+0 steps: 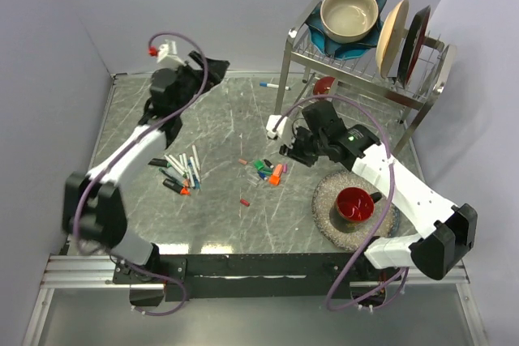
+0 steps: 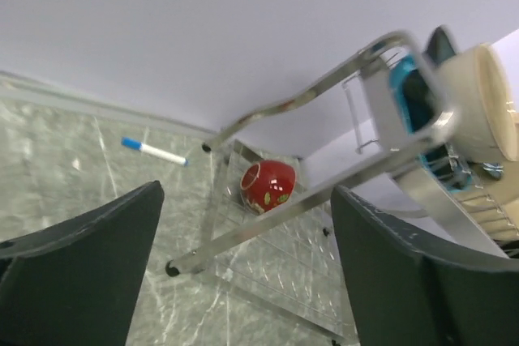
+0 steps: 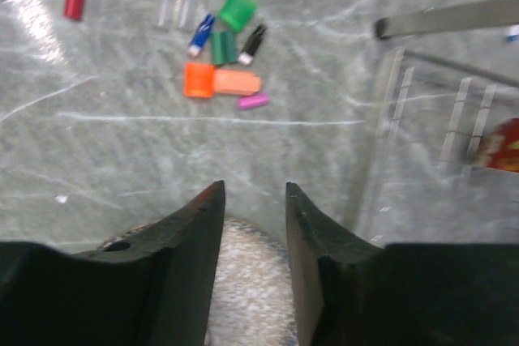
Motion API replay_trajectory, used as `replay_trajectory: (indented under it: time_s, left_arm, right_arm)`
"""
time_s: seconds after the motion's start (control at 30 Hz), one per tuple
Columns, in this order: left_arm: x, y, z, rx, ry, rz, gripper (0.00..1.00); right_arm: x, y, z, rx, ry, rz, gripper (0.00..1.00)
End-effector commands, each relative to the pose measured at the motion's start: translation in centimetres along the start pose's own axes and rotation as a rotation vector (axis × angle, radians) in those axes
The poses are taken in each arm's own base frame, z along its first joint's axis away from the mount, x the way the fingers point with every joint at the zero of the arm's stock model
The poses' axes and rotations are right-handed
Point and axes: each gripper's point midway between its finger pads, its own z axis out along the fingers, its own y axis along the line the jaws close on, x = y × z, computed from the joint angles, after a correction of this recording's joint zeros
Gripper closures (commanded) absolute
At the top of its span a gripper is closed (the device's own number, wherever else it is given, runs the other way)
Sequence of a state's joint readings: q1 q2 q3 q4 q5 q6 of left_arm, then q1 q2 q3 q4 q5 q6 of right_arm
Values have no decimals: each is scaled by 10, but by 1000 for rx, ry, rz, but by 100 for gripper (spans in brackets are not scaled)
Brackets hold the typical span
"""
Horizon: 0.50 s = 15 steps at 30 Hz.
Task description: Open the pen caps
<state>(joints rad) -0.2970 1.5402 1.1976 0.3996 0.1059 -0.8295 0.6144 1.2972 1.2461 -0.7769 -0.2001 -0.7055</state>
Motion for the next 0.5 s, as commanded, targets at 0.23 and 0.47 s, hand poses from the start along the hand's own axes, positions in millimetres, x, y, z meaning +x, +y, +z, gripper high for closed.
replay_trajectory:
  time_s: [0.23,0.47]
  left_arm:
    - [-73,9,-38,-28,-173,213,2]
    - [-103,9,-39,-114,-216,291,2]
  right_arm:
    - [-55,-60,29,134,96,-223,19]
    - [-122,-88,64,192,54,-291,20]
